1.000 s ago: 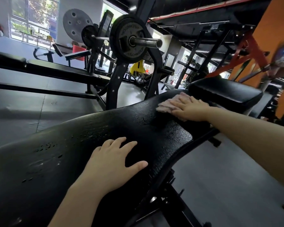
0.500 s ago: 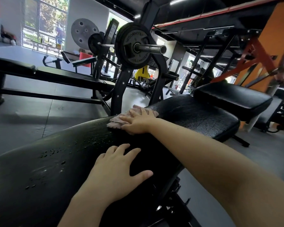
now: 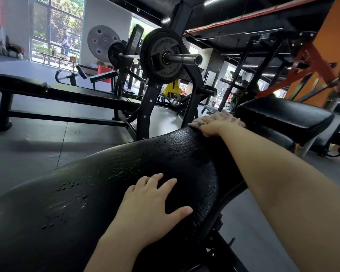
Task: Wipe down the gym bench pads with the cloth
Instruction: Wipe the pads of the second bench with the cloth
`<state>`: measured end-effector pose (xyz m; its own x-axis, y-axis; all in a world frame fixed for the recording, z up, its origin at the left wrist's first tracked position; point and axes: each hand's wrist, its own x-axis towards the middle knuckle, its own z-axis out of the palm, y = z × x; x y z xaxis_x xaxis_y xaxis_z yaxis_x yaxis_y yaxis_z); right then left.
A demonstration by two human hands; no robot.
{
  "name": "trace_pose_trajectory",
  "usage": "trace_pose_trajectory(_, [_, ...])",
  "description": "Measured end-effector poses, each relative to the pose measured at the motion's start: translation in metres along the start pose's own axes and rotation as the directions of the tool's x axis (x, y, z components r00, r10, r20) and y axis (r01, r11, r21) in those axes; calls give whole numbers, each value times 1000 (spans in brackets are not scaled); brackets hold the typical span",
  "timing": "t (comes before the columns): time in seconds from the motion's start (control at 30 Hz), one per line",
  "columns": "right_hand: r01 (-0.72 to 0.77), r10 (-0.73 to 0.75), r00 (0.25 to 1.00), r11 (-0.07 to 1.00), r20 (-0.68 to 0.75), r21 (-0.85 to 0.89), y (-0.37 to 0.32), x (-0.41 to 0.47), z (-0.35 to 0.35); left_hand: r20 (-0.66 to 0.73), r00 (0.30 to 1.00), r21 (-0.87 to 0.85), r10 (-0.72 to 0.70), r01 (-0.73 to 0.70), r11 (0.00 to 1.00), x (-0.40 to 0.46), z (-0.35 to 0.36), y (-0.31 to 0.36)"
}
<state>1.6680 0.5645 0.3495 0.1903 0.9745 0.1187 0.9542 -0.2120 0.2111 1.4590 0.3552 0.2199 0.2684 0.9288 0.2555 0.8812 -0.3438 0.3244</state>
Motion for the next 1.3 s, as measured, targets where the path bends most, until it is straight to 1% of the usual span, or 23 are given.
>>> trace_pose_trajectory(0.1, [160, -160, 987, 987, 20, -33, -37, -18, 2, 11, 1000, 4, -1, 1, 1000, 1, 0, 0])
trace_pose_trajectory(0.17, [282, -281, 959, 958, 23, -59, -62, -34, 8, 17, 1000, 13, -4, 4, 1000, 0, 1, 0])
trace_pose_trajectory(0.27, [503, -497, 863, 861, 84, -76, -98, -62, 24, 19, 1000, 24, -11, 10, 1000, 1, 0, 0])
trace_pose_trajectory(0.3, [549, -542, 835, 831, 98, -82, -105, -71, 29, 16, 1000, 26, -12, 12, 1000, 1, 0, 1])
trace_pose_trajectory(0.33, [569, -559, 821, 819, 110, -82, -109, -78, 32, 14, 1000, 29, -14, 13, 999, 1, 0, 1])
trace_pose_trajectory(0.43, [553, -546, 833, 828, 92, -94, -100, -84, 33, 16, 1000, 22, -16, 16, 1000, 1, 0, 1])
trace_pose_trajectory(0.53, [499, -494, 867, 858, 68, -121, -67, -76, 24, 29, 1000, 8, -12, 12, 1000, 0, -1, 1])
trace_pose_trajectory(0.63, [355, -355, 935, 926, 25, -130, -13, -70, 7, 36, 999, -13, -14, 15, 1000, -1, -2, 2])
trace_pose_trajectory(0.73, [160, -163, 986, 979, -15, -122, 35, -68, -5, 35, 999, -29, -14, 16, 999, -1, -2, 2])
trace_pose_trajectory(0.8, [84, -86, 996, 992, -23, -99, 41, -67, -4, 41, 999, -30, -16, 17, 999, -1, -2, 1])
trace_pose_trajectory(0.83, [72, -75, 997, 993, -27, -98, 36, -67, -2, 41, 999, -33, -19, 20, 999, -1, -2, 1])
trace_pose_trajectory(0.9, [101, -103, 995, 990, -18, -96, 18, -70, 2, 38, 999, -31, -18, 20, 999, -1, -3, 2])
trace_pose_trajectory(0.97, [205, -207, 978, 972, -2, -111, -3, -80, 10, 39, 999, -25, -18, 19, 1000, 0, -4, 2])
trace_pose_trajectory(1.07, [409, -409, 912, 903, 30, -133, -27, -108, 22, 30, 999, -17, -24, 25, 1000, 1, -3, 3])
trace_pose_trajectory(1.13, [501, -499, 865, 854, 52, -140, -28, -129, 26, 23, 999, -14, -24, 25, 1000, 1, -2, 2])
trace_pose_trajectory(1.23, [541, -544, 838, 820, 36, -185, 0, -146, 26, 16, 1000, -17, -23, 23, 1000, 1, -2, 3])
trace_pose_trajectory(1.3, [496, -504, 864, 845, 12, -197, 29, -142, 19, 15, 1000, -25, -20, 20, 999, 0, -1, 3])
